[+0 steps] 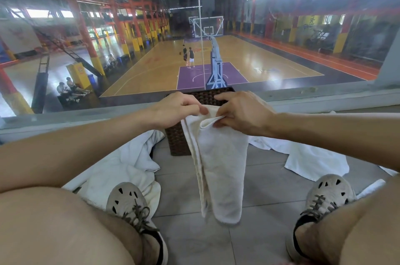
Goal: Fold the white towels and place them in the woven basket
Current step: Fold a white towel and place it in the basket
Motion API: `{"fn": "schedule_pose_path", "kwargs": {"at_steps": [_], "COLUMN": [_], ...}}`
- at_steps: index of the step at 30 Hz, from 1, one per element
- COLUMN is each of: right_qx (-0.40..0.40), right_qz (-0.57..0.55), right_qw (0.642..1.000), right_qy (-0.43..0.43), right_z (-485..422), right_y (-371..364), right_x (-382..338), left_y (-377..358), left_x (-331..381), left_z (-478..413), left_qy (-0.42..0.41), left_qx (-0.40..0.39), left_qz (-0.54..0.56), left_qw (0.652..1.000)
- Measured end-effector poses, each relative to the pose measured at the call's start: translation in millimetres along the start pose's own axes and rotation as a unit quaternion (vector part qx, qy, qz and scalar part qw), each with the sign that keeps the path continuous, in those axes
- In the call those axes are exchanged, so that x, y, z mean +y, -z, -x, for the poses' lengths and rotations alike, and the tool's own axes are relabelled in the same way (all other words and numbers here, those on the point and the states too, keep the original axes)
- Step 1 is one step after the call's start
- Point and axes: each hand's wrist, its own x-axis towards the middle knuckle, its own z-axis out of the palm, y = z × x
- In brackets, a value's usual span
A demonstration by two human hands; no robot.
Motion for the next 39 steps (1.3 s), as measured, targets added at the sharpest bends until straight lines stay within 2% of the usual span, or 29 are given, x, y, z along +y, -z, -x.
{"fn": "schedule_pose_path", "kwargs": {"at_steps": [4, 7, 10, 12, 15, 18, 24, 27, 29, 33, 37, 39], "right_qx": [0.019, 0.060, 0.086, 0.067, -0.024, -0.090, -0.081, -0.035, -0.021, -0.110, -0.066, -0.052], "right_qz": [-0.055, -0.082, -0.073, -0.013, 0.087, 0.108, -0.002, -0.012, -0.038, -0.052, -0.061, -0.056], "right_qw": [0.993, 0.987, 0.987, 0.994, 0.995, 0.989, 0.987, 0.981, 0.985, 0.988, 0.993, 0.996], "right_qy": [-0.101, -0.125, -0.111, -0.083, -0.037, -0.039, -0.136, -0.188, -0.165, -0.093, -0.076, -0.039], "right_z": [-7.0, -8.5, -9.3, -10.3, -12.6, -8.2, -2.9, -3.3, -3.7, -17.0, -36.9, -46.4], "right_y": [-0.6, 1.5, 5.7, 11.0, 20.8, 18.4, 18.4, 28.2, 32.1, 16.6, 13.3, 22.0], "right_x": [-5.1, -8.4, -10.9, -9.7, -1.3, 15.2, 21.1, 16.8, 9.0, -6.4, -9.3, -16.6], "left_y": [-3.8, -9.3, -10.3, -8.4, -4.2, -1.4, 5.8, 4.9, 3.0, -5.5, 2.2, 9.2], "left_x": [4.0, 2.7, 3.5, 4.8, 1.4, -4.3, -5.3, 2.4, 10.1, 21.6, 9.3, -6.6], "left_z": [0.5, -2.5, -6.0, -7.2, -6.6, -5.0, -3.6, -2.9, -4.3, -5.9, -4.5, -1.9], "left_qy": [-0.018, -0.047, -0.073, -0.070, -0.037, -0.017, 0.022, 0.032, 0.029, 0.002, 0.028, 0.063], "left_qx": [0.017, 0.066, 0.115, 0.117, 0.103, 0.092, 0.098, 0.122, 0.127, 0.109, 0.126, 0.100], "left_qz": [-0.025, -0.083, -0.116, -0.130, -0.128, -0.127, -0.095, -0.028, 0.011, 0.015, 0.046, 0.071], "left_qw": [0.999, 0.993, 0.984, 0.982, 0.986, 0.988, 0.990, 0.992, 0.991, 0.994, 0.991, 0.990]}}
